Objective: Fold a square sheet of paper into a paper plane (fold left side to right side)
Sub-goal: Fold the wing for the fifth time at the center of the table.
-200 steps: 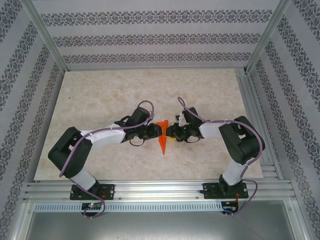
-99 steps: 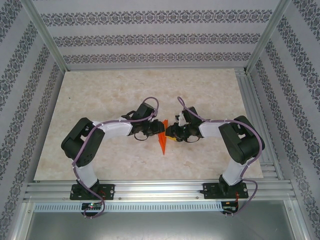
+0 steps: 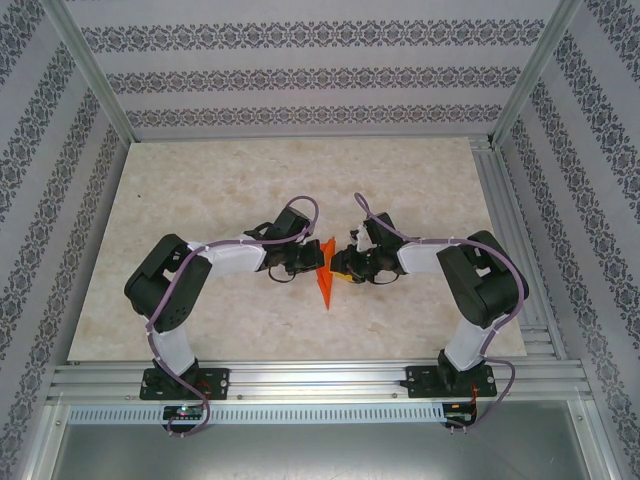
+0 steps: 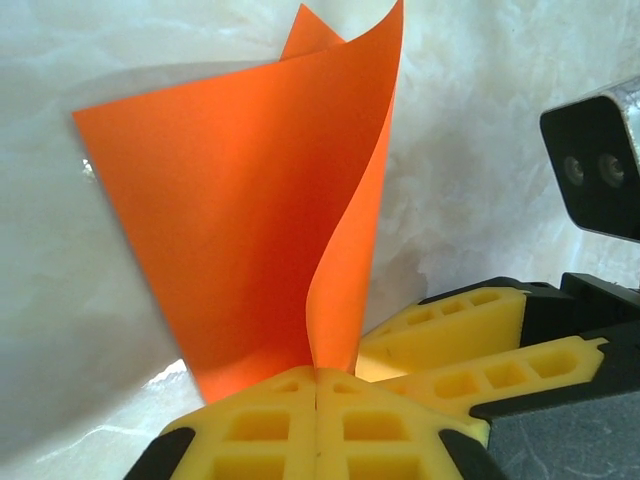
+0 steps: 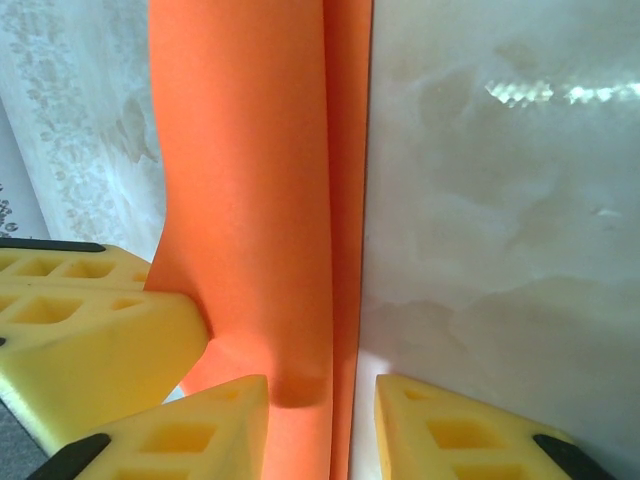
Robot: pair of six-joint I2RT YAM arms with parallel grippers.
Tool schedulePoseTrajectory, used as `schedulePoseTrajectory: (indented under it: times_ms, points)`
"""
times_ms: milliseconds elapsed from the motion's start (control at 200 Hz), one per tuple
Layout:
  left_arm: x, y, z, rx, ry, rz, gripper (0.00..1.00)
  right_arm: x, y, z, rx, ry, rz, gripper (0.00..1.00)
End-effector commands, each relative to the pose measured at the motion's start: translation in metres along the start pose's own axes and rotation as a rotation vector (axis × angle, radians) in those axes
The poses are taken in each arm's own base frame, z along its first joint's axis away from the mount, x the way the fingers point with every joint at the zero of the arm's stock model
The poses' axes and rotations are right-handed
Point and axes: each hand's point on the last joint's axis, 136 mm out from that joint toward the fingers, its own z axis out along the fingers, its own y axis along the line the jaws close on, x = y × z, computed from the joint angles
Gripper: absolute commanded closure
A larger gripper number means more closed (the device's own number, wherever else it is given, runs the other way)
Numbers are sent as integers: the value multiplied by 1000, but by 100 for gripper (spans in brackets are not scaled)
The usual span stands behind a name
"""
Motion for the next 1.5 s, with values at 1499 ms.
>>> schedulePoseTrajectory:
  times_ms: [1499]
  points:
    - [9, 43, 28, -81, 44, -45, 97, 21, 48, -14, -103, 16, -106, 68]
